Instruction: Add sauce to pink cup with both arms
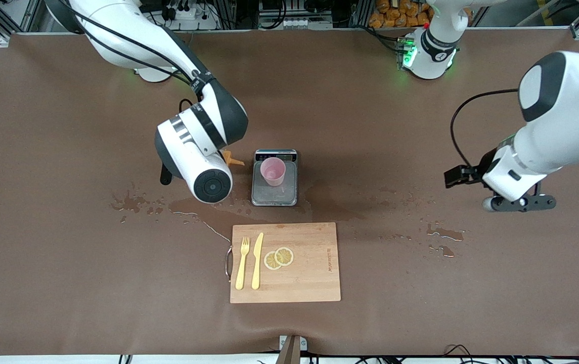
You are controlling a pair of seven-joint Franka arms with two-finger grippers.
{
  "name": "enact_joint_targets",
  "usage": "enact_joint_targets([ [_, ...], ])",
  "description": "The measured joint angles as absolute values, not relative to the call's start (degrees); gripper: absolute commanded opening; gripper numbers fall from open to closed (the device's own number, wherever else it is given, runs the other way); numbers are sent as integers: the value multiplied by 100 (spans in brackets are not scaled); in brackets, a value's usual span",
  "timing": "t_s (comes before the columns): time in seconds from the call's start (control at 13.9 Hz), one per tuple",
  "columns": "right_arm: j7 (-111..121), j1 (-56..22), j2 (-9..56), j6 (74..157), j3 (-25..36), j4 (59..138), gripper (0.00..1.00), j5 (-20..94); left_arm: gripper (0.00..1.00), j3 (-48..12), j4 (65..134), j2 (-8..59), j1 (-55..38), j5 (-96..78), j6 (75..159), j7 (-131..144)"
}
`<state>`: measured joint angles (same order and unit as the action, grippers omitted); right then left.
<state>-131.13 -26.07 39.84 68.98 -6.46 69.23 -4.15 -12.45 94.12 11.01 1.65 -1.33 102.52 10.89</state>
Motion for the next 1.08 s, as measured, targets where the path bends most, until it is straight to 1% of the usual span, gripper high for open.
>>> enact_joint_targets([
  [0.14, -13136, -2658, 4017, 6898, -645, 6949, 16, -508, 100, -1159, 9539, 828, 107, -133, 10087, 1034],
  [0.22, -13151, -2683, 4041, 6898, -645, 6953, 10, -562, 100, -1068, 9558, 714, 10, -133, 9984, 1034],
  [0.29, -13173, -2702, 4064, 6898, -645, 6954, 2, -586, 100, -984, 9565, 608, -81, -133, 9860, 1026],
  [0.36, -13200, -2712, 4080, 6898, -645, 6954, 0, -593, 100, -938, 9567, 509, -136, -133, 9739, 978],
  [0.72, -13291, -2749, 4087, 6912, -641, 6895, 0, -596, 100, -844, 9560, 186, -163, -133, 9305, 653],
  [1.08, -13538, -3103, 4132, 6958, -639, 6786, 0, -698, 100, -785, 9517, 40, -168, -133, 9232, 587],
])
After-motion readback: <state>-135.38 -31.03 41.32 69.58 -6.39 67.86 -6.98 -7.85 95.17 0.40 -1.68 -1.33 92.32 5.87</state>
